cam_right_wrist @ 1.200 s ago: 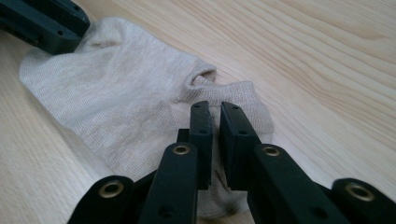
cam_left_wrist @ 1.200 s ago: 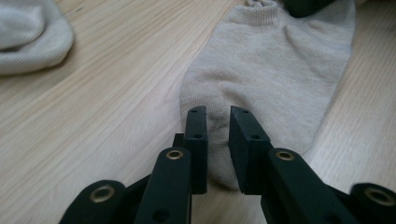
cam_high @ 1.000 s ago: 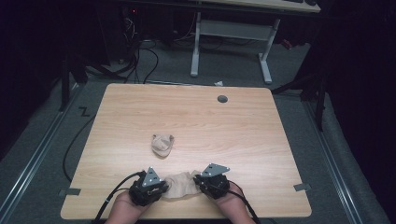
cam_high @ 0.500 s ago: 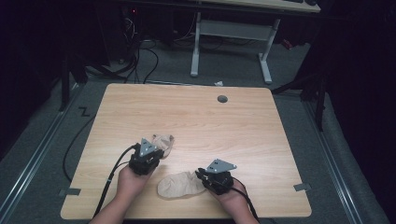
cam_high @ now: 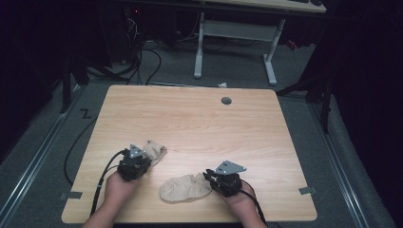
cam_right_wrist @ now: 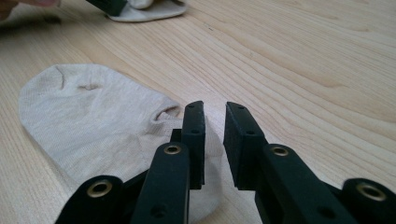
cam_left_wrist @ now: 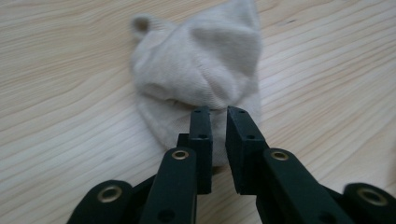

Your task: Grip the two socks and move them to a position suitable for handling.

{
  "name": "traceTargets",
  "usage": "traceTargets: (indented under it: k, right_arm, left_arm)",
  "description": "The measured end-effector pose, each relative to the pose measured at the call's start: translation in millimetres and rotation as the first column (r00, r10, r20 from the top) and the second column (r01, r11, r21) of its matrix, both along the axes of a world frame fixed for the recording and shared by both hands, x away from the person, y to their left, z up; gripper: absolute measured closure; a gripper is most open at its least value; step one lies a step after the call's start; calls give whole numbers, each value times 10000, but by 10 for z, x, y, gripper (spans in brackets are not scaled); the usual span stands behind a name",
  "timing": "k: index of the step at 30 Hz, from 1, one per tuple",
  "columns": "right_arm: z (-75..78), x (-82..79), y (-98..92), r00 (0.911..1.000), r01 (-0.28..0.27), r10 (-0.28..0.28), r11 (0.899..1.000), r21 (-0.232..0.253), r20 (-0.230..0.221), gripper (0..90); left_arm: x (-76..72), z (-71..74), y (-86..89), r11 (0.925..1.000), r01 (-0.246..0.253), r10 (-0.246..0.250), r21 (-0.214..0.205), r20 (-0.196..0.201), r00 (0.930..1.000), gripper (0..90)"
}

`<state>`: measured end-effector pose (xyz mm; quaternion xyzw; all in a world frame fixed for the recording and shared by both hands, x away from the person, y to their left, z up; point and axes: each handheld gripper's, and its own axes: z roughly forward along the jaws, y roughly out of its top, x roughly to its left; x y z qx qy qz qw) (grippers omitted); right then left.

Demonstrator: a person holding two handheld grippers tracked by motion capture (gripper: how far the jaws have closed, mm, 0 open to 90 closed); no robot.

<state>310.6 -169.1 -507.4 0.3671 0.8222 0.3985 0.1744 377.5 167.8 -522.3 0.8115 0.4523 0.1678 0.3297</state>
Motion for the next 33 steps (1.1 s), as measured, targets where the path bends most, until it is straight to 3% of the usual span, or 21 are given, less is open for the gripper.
traceTargets:
  k: [2,3,5,7,11,13,14,15,19,21,22,23,26,33]
  right_arm:
    - [1,-17,19,10000,7,-6,10000,-70,39,773]
    - [1,-17,19,10000,7,-6,10000,-70,39,773]
    - [3,-22,37,10000,-6,7,9999,-139,90,770]
    - [5,-30,61,9999,-38,40,9998,-181,110,766]
    - [2,-35,66,9999,-16,20,9996,-289,148,760]
    - [3,-29,56,9999,31,-26,9995,-300,169,758]
    - [6,-19,39,9997,82,-76,9996,-288,223,756]
    - [6,-19,39,9997,82,-76,9996,-288,223,756]
    - [16,-12,-6,9995,193,-189,9996,-192,236,754]
    - [19,-13,-14,9995,210,-206,9996,-195,219,754]
    - [21,-9,-22,9996,185,-181,9997,-168,238,752]
    - [22,-6,-22,9995,186,-182,9997,-160,244,751]
    - [26,-6,-18,9995,167,-162,9997,-187,275,746]
    - [50,-28,-36,9987,306,-300,9994,-141,423,736]
  left_arm:
    - [46,-1,147,9984,-562,562,-21,-17,9984,794]
    - [46,-1,147,9984,-562,562,-21,-17,9984,794]
    - [113,-2,229,9938,-1090,1088,-196,-112,9940,794]
    - [189,-16,269,9911,-1306,1303,-274,-126,9914,805]
    - [225,-26,237,9922,-1205,1203,-311,-75,9927,849]
    - [225,-24,160,9955,-934,934,-166,-19,9956,864]
    - [217,-22,33,9980,-630,629,30,99,9980,868]
    - [217,-22,33,9980,-630,629,30,99,9980,869]
    - [182,-25,-371,9992,208,-221,337,386,9990,876]
    - [176,-23,-432,9987,362,-376,352,388,9985,877]
    - [155,-24,-600,9969,724,-736,297,390,9965,876]
    - [155,-24,-600,9969,724,-736,297,390,9965,876]
    - [115,-10,-858,9914,1268,-1277,308,292,9914,875]
    - [-4,-3,-1104,9819,1856,-1867,370,291,9820,873]
